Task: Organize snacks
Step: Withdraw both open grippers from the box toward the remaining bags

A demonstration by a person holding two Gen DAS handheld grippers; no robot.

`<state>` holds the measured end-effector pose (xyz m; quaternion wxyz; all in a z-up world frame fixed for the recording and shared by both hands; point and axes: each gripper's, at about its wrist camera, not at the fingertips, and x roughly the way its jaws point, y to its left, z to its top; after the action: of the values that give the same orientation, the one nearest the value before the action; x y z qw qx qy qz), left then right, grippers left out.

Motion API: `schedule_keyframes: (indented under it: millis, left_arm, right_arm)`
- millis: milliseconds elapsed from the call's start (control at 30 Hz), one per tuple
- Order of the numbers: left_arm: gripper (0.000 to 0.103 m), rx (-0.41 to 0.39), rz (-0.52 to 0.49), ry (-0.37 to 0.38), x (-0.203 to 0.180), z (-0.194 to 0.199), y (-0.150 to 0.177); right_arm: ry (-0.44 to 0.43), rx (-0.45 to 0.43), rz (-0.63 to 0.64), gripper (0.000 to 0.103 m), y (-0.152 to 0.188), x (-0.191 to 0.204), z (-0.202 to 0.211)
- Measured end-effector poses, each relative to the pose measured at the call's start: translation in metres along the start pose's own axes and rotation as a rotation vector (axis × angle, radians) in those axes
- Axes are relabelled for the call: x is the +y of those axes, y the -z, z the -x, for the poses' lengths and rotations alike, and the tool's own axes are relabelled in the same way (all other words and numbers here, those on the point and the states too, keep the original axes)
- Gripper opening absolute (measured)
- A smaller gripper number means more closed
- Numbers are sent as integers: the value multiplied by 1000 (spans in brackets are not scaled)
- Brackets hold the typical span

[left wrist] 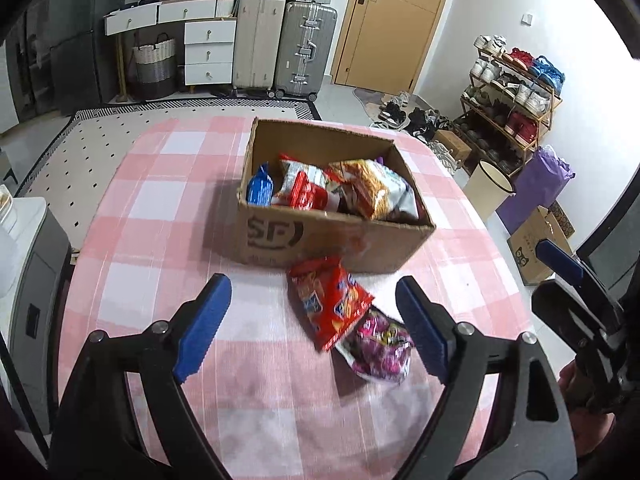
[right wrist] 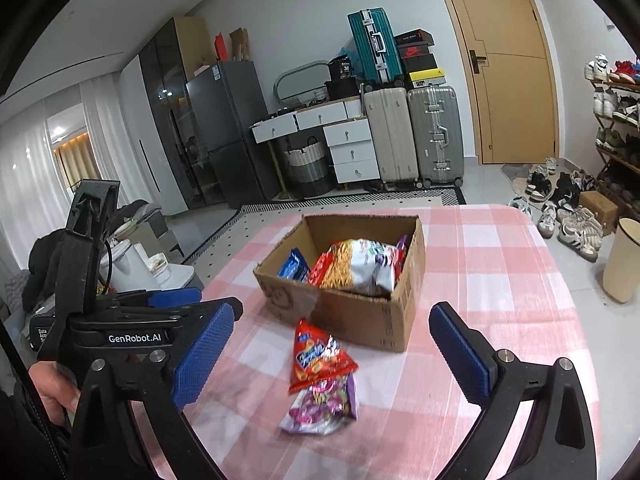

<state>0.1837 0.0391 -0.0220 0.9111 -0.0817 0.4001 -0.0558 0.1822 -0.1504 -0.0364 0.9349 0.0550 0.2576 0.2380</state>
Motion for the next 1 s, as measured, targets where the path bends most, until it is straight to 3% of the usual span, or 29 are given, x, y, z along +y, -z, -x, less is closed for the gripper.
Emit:
schedule_keyframes:
  millis: [233,533,1000]
  left_arm:
    - [85,4,-7,-5,-4,15,27]
    - [101,10,14,-38,2,18,55]
    - [101,51,-5,-25,4,-9,81]
  right_arm:
    - [6,14,5,100,23,11,17]
    - [-6,56,0,100,51,17,27]
    - [-63,140,-99,100,81,-3,-10]
